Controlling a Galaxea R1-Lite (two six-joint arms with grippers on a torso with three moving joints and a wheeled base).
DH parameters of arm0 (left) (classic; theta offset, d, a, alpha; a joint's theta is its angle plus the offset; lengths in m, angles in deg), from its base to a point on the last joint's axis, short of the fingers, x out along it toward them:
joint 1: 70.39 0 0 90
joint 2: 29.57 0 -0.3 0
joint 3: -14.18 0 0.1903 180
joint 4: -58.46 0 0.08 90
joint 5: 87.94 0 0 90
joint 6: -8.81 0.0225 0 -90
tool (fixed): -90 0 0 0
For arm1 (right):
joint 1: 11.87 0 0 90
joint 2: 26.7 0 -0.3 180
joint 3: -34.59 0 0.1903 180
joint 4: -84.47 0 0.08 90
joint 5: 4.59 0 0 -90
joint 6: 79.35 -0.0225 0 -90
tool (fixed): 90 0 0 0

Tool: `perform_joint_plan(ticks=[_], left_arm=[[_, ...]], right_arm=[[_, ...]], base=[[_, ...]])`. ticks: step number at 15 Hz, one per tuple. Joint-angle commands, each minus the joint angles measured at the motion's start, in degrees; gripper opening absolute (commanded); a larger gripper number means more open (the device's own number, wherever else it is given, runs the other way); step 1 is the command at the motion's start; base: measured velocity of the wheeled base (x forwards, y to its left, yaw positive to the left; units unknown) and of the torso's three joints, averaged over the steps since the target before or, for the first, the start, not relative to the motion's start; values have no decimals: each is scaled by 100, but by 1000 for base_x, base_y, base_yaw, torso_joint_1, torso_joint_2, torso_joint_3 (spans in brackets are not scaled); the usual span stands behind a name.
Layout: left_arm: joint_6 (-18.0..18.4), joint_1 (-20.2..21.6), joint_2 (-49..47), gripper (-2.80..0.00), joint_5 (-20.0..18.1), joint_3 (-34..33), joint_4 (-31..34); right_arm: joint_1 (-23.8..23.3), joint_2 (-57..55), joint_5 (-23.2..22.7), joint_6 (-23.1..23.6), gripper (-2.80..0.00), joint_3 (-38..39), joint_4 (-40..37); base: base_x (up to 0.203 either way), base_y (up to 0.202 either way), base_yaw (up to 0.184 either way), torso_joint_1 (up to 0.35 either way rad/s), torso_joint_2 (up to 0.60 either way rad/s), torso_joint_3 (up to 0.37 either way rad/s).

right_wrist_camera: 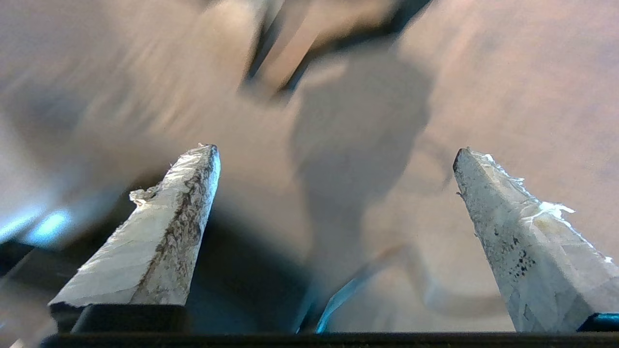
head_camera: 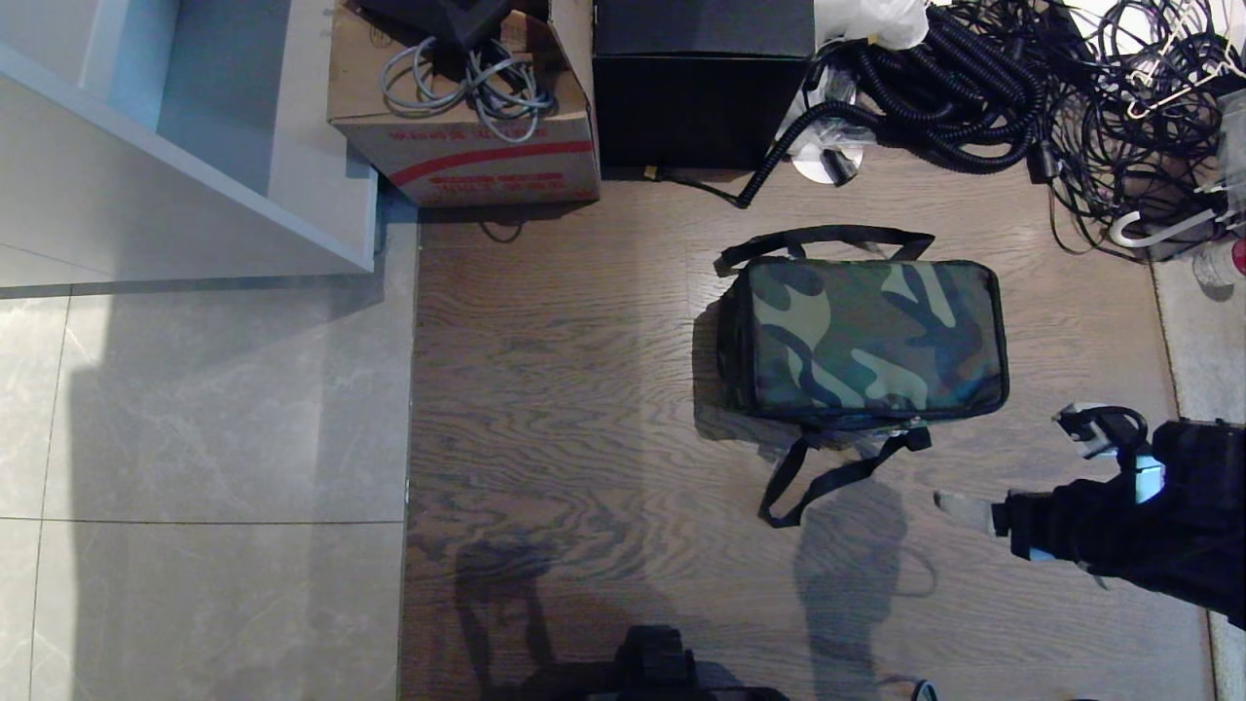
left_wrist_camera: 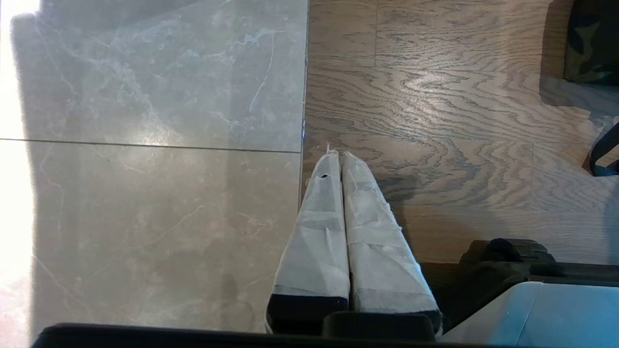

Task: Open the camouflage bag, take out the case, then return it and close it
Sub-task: Open the top of the storage box

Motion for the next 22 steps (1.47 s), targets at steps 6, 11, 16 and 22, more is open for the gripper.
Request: perform_joint_plan(ticks=[6, 11, 16, 22], left_arm=[[-2, 0, 0, -280, 2, 0, 0], [-2, 0, 0, -280, 2, 0, 0], [-2, 0, 0, -280, 2, 0, 0], [-2, 0, 0, -280, 2, 0, 0]], right_arm=[[709, -1811, 759, -833, 0, -758, 2391], [1250, -1827, 1064, -1127, 0, -801, 2221], [1279, -2246, 1595, -1137, 0, -1114, 2532], [1245, -2576, 1879, -1326, 0, -1517, 2550]], base=[[0, 0, 0, 0, 0, 0], [0, 0, 0, 0, 0, 0], [0, 0, 0, 0, 0, 0], [0, 0, 0, 0, 0, 0]])
